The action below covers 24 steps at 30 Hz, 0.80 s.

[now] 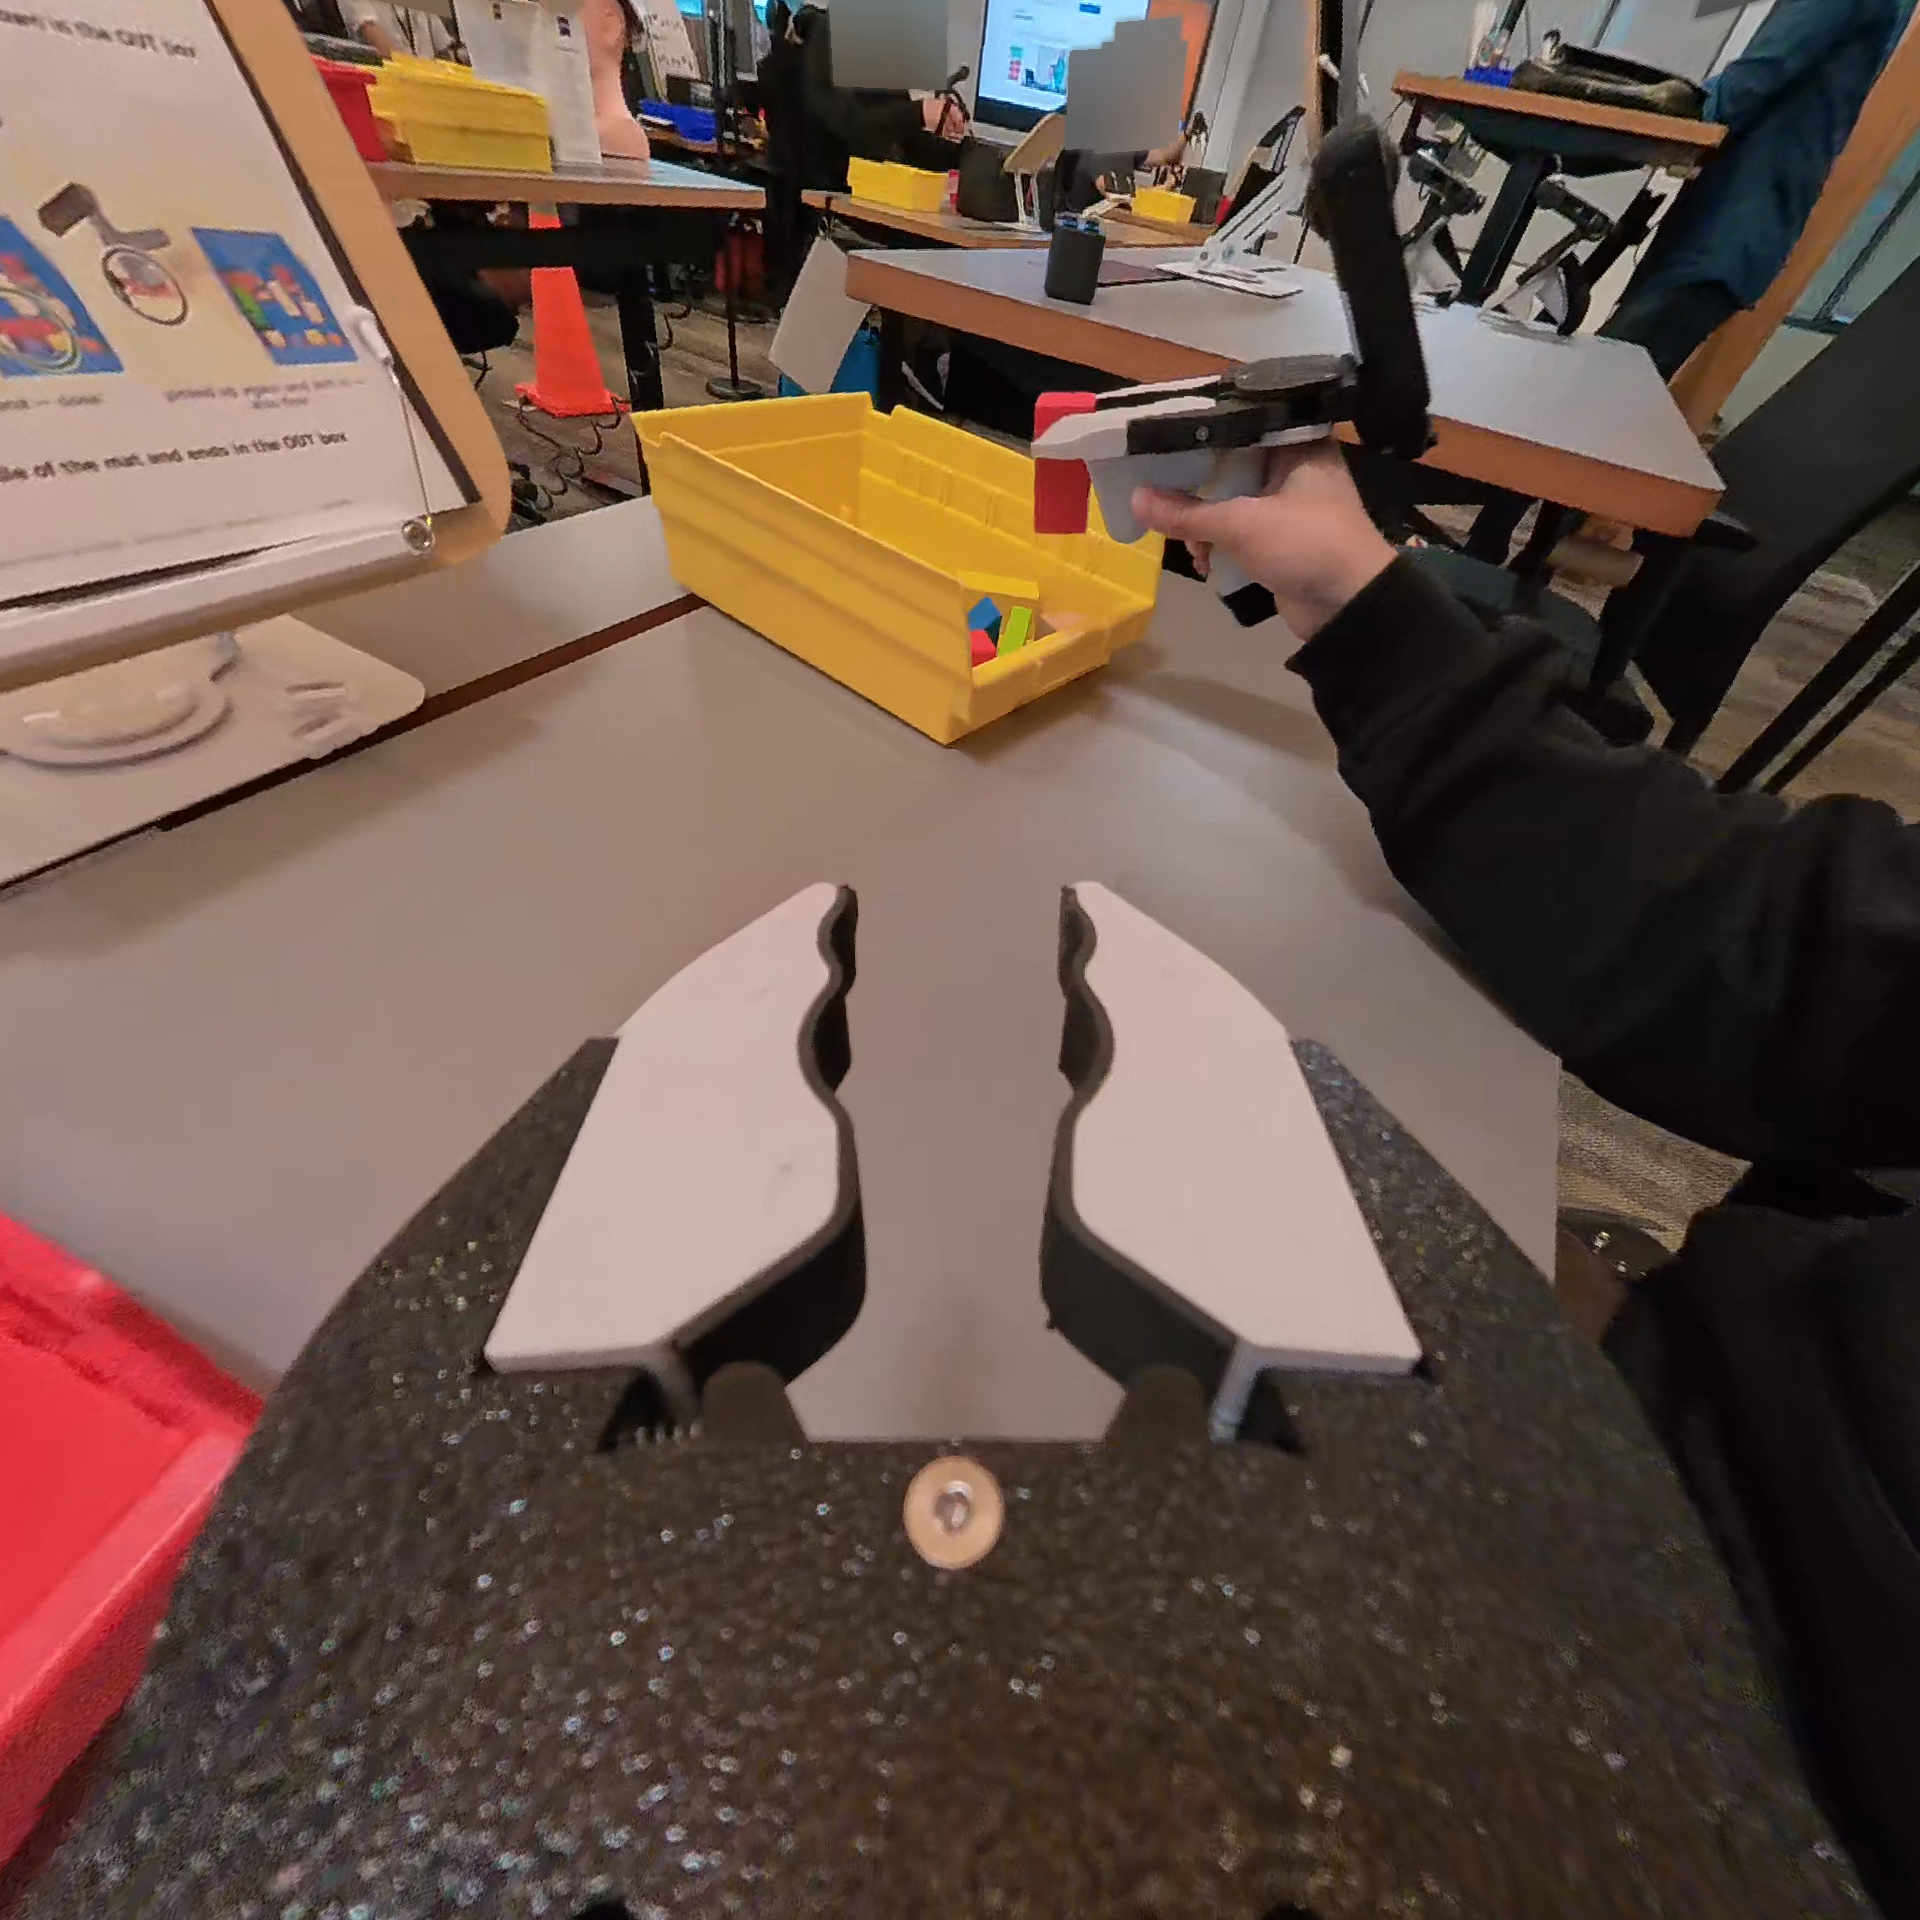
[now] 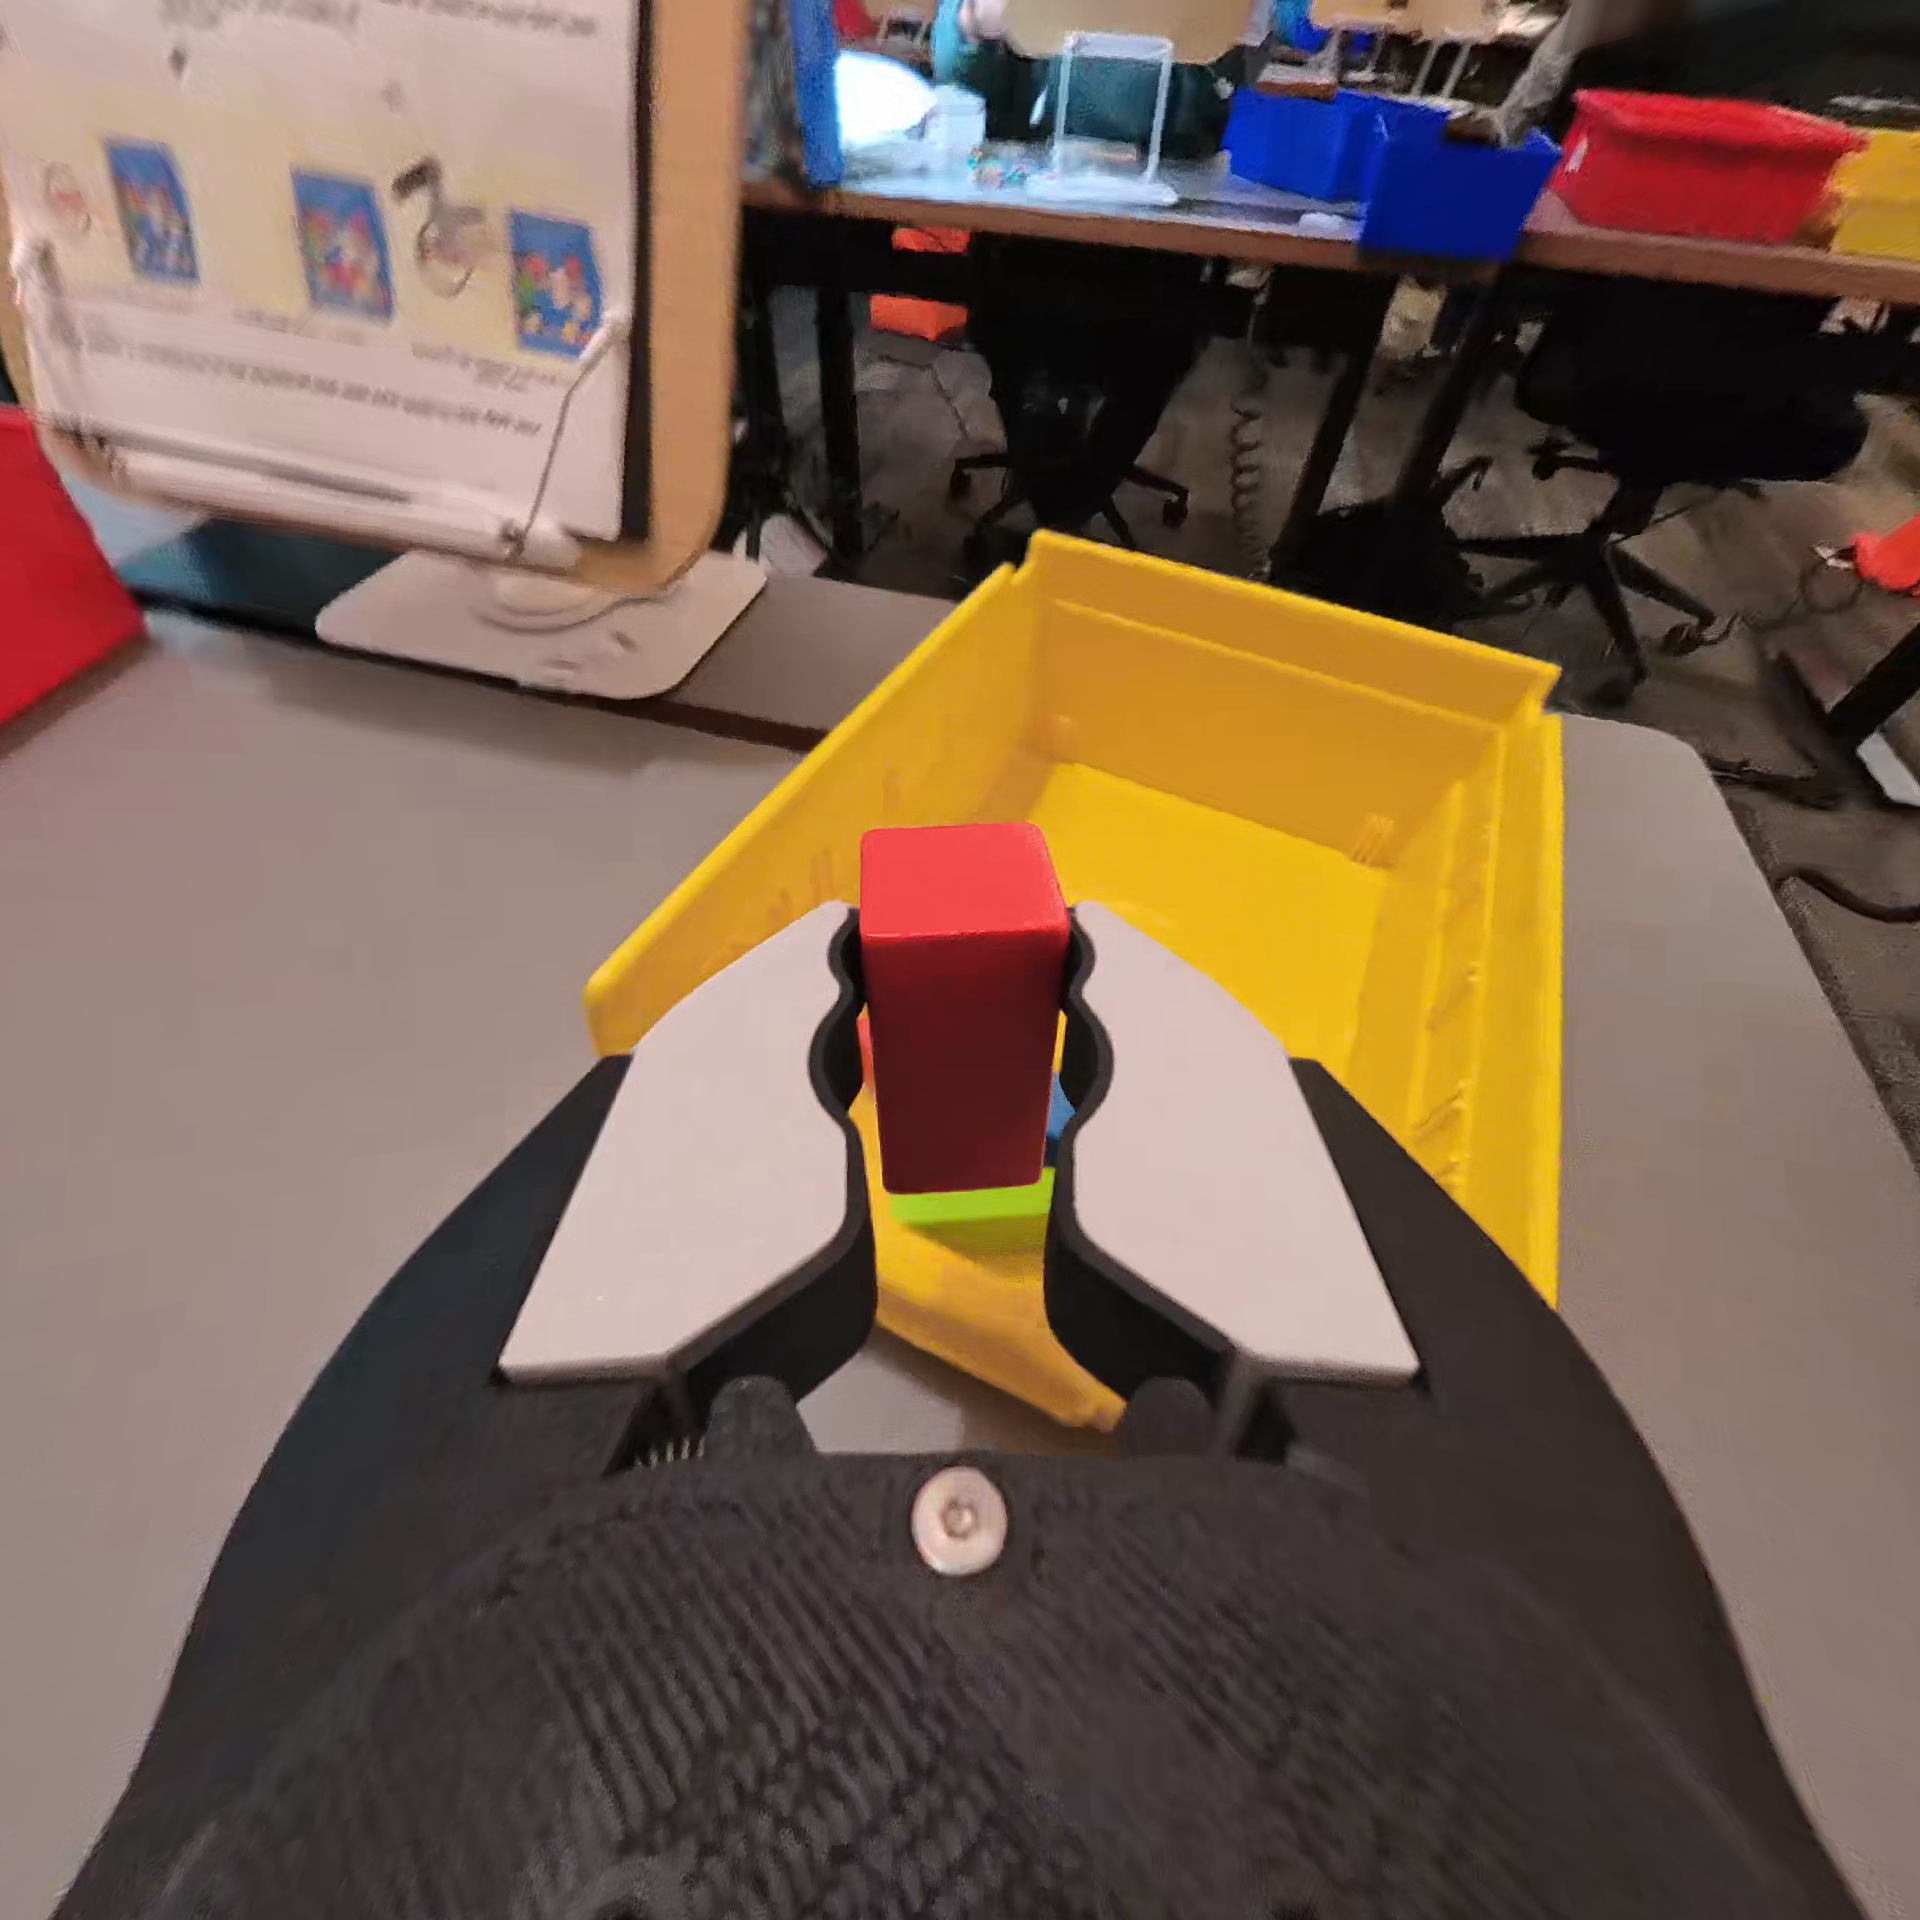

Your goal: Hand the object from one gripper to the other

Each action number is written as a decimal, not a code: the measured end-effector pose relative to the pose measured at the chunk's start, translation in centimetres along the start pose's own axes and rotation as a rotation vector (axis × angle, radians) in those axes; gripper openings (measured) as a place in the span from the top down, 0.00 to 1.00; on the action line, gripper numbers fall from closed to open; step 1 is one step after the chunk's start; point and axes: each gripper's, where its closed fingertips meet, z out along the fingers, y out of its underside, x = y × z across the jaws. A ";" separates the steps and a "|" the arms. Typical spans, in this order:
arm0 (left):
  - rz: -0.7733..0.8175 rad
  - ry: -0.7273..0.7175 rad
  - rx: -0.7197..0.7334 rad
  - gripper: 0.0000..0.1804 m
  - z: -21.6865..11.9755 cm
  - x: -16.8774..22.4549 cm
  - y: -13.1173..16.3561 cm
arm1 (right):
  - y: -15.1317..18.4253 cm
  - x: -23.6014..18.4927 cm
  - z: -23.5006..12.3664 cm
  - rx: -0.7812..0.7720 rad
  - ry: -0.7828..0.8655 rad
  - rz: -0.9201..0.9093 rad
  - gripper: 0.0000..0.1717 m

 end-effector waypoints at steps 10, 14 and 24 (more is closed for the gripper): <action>-0.015 -0.009 0.017 0.81 -0.8 -0.7 -0.7 | 2.3 3.1 8.8 -0.275 0.016 -0.103 0.79; 0.005 -0.040 -0.037 0.80 -1.5 -1.3 0.6 | 4.0 3.4 10.7 -0.341 0.004 -0.081 0.79; -0.042 -0.234 0.003 0.77 -6.5 -6.4 -0.1 | 2.9 2.7 9.7 -0.273 0.029 -0.043 0.58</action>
